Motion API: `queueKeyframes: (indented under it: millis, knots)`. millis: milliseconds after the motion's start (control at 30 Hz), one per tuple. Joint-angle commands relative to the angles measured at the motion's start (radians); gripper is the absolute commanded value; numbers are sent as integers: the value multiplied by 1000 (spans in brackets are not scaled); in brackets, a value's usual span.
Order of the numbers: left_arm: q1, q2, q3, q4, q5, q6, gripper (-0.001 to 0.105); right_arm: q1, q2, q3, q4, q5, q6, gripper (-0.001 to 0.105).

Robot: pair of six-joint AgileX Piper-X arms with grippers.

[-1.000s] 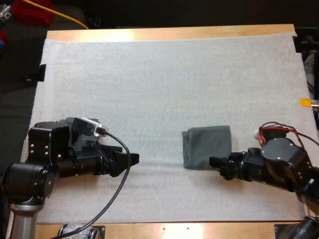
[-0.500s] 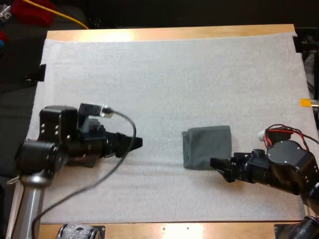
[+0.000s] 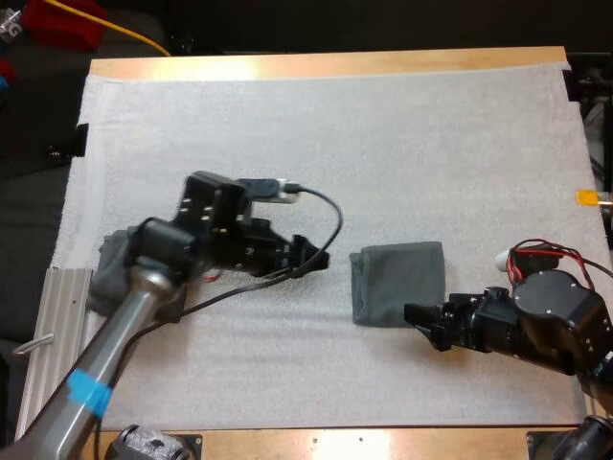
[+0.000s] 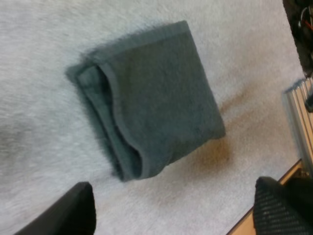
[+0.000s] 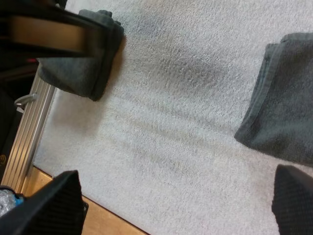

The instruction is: Pick towel from pile, fold and stack

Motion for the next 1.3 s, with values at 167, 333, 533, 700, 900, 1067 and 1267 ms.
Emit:
queueKeyframes:
  millis: [167,333,533,700,900,1067,1267]
  knots:
    - [-116,158,0,-141,-15,-111,65,0,-5,-6,2,-6,0,77]
    - [-157,289,0,-197,-15,-161,65,0,-5,-6,2,-6,0,77]
    - [-158,407,0,-225,-6,-175,65,0,-5,-6,2,-6,0,77]
    - [-158,470,0,-251,-6,-175,65,0,-5,-6,2,-6,0,77]
    - [-158,512,0,-292,16,-182,65,0,-5,-6,2,-6,0,77]
    - [-158,549,0,-327,108,-216,65,0,-5,-6,2,-6,0,77]
    - [-158,568,-8,-333,164,-247,65,0,-5,-6,2,-6,6,77]
